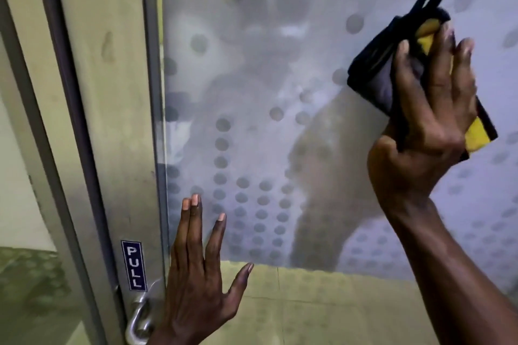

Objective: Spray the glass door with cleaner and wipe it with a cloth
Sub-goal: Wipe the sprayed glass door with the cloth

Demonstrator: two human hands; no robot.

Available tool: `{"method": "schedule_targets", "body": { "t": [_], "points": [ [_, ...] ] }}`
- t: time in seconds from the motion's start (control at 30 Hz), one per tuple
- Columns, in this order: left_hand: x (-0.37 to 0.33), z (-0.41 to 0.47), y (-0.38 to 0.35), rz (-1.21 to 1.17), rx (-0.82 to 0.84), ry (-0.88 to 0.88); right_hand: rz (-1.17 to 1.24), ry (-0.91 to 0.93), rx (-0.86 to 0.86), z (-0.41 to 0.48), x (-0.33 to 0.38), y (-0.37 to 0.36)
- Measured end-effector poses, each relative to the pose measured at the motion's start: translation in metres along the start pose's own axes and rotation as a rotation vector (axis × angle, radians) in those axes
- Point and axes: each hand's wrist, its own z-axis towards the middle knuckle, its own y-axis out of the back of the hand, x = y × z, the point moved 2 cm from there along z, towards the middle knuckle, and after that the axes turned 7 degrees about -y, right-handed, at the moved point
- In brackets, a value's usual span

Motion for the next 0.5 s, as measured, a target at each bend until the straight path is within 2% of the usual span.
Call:
{"method": "schedule_targets", "body": {
  "t": [0.07,0.17,0.3,0.4,0.5],
  "points": [
    [0.001,-0.001,-0.002,0.001,0.005,0.003,0.003,0.065,0.03,-0.009,0.03,-0.012],
    [0.001,0.0,-0.004,-0.007,-0.014,-0.003,0.031,0.263,0.219,-0.068,0.066,-0.03],
    [0.006,-0.003,0.0,-0.018,-0.04,0.018,-0.034,0.447,0.411,-0.137,0.055,-0.021],
    [0.02,-0.005,0.005,-0.015,-0.038,0.05,-0.094,0.427,0.324,-0.128,0.028,-0.016],
    [0.029,-0.006,0.004,-0.014,-0.014,0.049,-0.031,0.199,0.148,-0.087,0.032,-0.023]
  ]
}}
